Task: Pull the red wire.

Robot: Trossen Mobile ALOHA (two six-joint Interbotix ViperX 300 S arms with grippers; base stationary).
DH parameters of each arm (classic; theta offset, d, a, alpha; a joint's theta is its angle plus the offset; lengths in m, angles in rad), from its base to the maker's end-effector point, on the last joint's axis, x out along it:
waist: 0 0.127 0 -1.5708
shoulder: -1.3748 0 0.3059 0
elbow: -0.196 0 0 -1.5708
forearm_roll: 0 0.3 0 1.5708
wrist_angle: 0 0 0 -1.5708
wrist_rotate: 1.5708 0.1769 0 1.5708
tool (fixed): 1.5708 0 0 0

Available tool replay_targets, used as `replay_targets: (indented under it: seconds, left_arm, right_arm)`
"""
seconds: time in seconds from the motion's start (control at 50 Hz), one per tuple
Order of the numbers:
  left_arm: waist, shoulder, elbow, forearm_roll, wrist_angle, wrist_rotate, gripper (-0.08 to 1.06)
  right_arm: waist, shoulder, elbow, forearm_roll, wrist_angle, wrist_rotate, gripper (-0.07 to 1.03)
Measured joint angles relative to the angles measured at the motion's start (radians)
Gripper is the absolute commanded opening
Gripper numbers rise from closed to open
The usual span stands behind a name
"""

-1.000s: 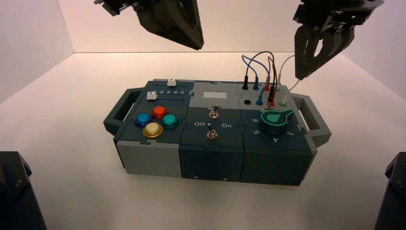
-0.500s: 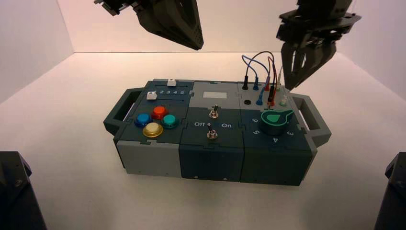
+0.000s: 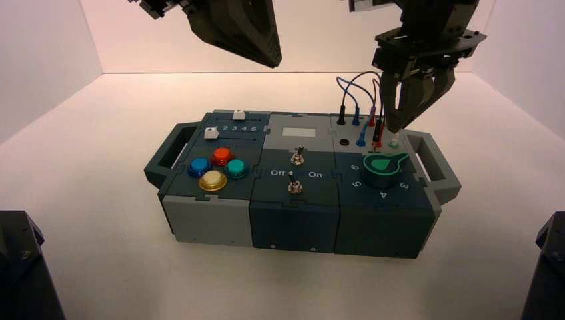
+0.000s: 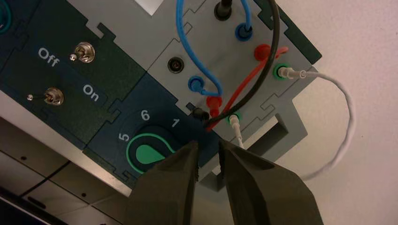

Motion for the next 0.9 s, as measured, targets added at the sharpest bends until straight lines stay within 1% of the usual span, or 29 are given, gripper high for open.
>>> replay_targets:
  seconds: [0.44, 0.5, 0.58, 0.72, 0.9]
  left_arm:
    - [0.0, -0.008, 0.0, 0.002, 0.006, 0.0, -0.03]
    - [0.002, -0.011, 0.0, 0.002, 0.006, 0.0, -0.03]
    - [0.002, -0.017, 0.0, 0.002, 0.006, 0.0, -0.03]
    - [0.0, -0.026, 0.0, 0.0, 0.008, 0.0, -0.03]
    - [0.002, -0.026, 0.0, 0.0, 0.008, 0.002, -0.03]
  right_arm:
    - [-0.006, 0.038, -0.025, -0.003, -0.028, 0.002, 0.28]
    - [-0.015, 0.044, -0.025, -0.014, -0.029, 0.002, 0.29]
    - [-0.025, 0.051, -0.025, -0.017, -0.029, 0.002, 0.29]
    - [-0.04, 0.054, -0.028, -0.018, -0.032, 0.002, 0.29]
    - [-0.041, 0.064, -0.037, -0.018, -0.038, 0.002, 0.29]
